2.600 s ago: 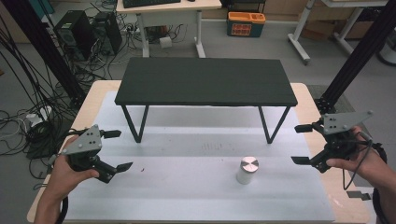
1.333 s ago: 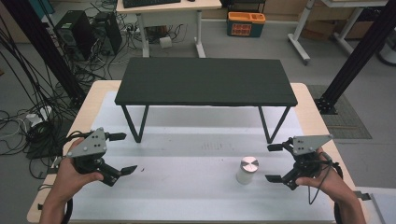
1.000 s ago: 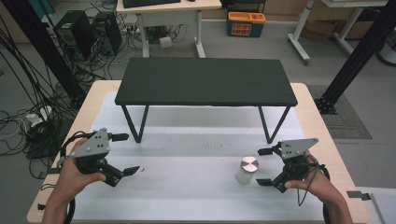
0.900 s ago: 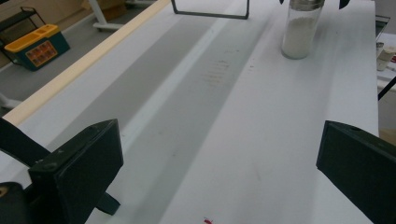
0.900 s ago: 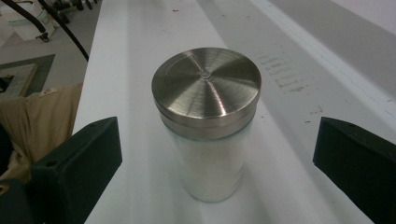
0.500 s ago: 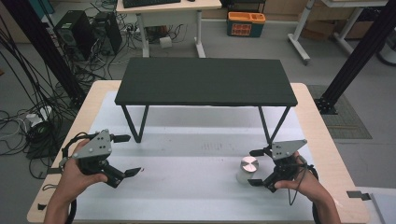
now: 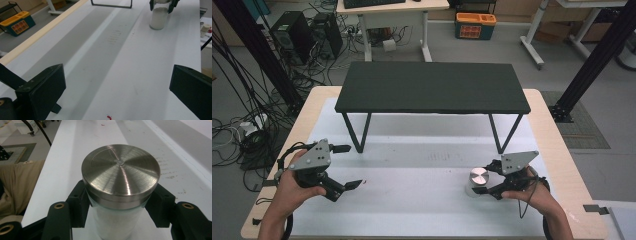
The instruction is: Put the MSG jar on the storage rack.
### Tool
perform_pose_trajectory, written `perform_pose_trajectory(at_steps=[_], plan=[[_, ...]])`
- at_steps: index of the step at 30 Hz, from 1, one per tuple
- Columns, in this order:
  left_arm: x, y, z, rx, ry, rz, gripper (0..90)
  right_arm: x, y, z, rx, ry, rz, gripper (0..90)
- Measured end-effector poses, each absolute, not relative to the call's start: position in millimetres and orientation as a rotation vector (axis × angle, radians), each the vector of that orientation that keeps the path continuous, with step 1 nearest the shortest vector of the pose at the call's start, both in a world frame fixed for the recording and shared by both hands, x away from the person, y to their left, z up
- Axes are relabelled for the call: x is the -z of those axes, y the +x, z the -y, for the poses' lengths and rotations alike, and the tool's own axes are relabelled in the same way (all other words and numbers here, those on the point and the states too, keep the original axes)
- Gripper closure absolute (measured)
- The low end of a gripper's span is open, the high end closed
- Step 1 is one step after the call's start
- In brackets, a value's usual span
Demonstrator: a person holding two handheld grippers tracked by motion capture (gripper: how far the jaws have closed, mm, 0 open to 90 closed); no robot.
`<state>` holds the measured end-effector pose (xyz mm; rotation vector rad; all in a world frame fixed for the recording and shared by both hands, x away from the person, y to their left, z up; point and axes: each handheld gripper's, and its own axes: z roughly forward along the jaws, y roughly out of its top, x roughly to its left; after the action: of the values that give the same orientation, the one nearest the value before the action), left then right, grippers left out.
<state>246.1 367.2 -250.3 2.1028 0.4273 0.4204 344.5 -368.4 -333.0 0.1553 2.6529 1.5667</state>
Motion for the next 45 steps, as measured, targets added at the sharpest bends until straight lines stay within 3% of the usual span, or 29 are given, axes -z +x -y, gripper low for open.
perform_pose_trajectory(at_steps=[13,16,20,22,25,27,32,36,45], plan=[[254.2,247.7,-366.3,-0.412,2.096,-0.419,0.7,304.1,341.0,369.4,-1.543,0.146,-2.659,42.8],[254.8,247.0,-367.4,-0.412,2.089,-0.417,0.7,284.0,339.5,373.6,-1.552,0.156,-2.648,42.8],[255.4,245.7,-368.6,-0.413,2.079,-0.414,0.7,226.9,341.0,377.0,-1.531,0.143,-2.629,42.8],[256.0,245.4,-368.4,-0.412,2.074,-0.410,0.7,218.5,341.7,377.0,-1.531,0.139,-2.623,42.8],[256.2,245.9,-366.9,-0.409,2.074,-0.402,0.7,171.7,347.8,374.2,-1.551,0.123,-2.575,42.8],[256.4,246.1,-366.3,-0.407,2.073,-0.402,0.7,161.0,350.5,372.0,-1.555,0.111,-2.565,42.8],[256.0,247.0,-364.6,-0.407,2.076,-0.398,0.7,98.4,371.6,342.6,-1.533,0.036,-2.530,42.8],[256.4,246.9,-364.2,-0.405,2.075,-0.400,0.7,72.9,393.3,317.9,-1.544,0.023,-2.504,42.8],[252.3,246.3,-363.4,-0.409,2.086,-0.393,0.7,71.5,448.4,266.9,-1.538,0.144,-2.488,42.8]])
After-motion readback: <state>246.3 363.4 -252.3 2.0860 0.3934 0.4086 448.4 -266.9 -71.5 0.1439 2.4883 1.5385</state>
